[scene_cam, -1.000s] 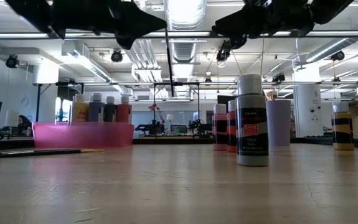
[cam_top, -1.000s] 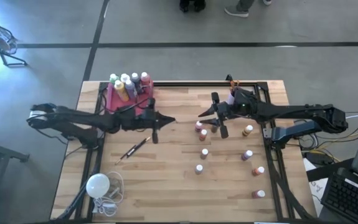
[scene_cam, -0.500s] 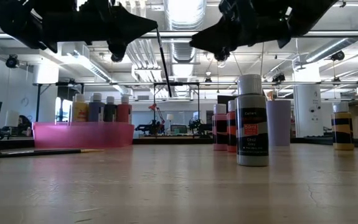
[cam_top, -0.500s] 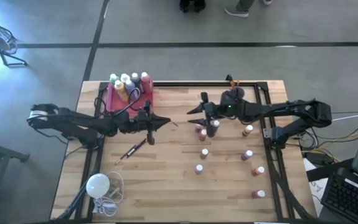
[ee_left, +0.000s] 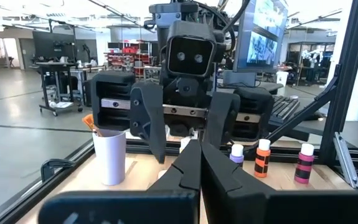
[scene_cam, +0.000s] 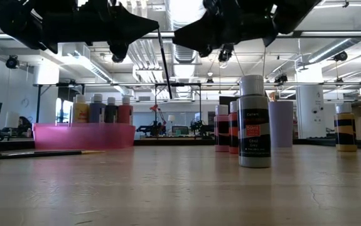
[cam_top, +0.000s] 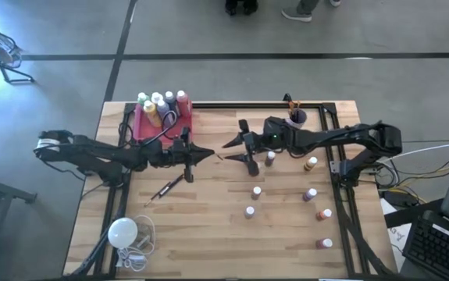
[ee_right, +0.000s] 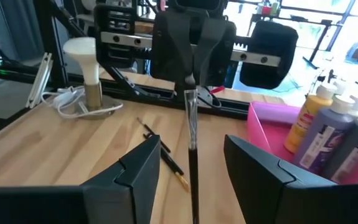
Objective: Pick & Place Paint Supplies
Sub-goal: Put the silver paint brush into the purple cup
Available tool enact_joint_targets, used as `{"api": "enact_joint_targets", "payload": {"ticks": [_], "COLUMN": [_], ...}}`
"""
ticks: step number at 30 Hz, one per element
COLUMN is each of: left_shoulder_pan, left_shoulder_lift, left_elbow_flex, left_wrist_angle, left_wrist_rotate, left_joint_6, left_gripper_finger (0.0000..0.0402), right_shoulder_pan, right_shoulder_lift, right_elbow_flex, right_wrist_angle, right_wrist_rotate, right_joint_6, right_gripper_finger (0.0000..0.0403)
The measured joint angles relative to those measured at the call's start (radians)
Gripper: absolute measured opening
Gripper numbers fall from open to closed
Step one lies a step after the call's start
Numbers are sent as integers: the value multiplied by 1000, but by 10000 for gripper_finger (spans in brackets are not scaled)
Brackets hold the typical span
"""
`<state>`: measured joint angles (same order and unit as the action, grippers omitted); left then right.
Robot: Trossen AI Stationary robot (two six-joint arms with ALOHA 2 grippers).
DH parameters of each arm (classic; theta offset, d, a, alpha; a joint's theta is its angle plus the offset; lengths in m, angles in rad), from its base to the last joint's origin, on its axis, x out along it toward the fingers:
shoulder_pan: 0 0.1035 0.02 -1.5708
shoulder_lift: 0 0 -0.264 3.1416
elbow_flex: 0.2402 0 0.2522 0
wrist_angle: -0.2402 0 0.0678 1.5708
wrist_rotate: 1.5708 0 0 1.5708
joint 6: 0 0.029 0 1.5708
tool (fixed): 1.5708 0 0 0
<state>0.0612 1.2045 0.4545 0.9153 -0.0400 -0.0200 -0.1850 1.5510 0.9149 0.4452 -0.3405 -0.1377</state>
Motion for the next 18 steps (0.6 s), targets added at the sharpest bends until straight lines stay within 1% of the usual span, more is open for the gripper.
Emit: {"api": "enact_joint_targets", "payload": {"ticks": [8, 14, 18], "left_shoulder_pan": [0, 0, 0], "left_shoulder_lift": [0, 1, 1], "left_elbow_flex": [0, 1, 1], "left_wrist_angle": [-13, -19, -19], "left_wrist_rotate": [22, 22, 22], "left_joint_6": [0, 0, 1], "left_gripper_finger": [0, 0, 0], "right_shoulder_pan": [11, 11, 16], "right_shoulder_lift": [91, 104, 110], "right_elbow_flex": [99, 128, 124], "right_wrist_angle": [0, -34, -22], "right_wrist_rotate": [0, 0, 0], "right_joint_6": [-1, -1, -1], "right_gripper_finger": [150, 136, 136]}}
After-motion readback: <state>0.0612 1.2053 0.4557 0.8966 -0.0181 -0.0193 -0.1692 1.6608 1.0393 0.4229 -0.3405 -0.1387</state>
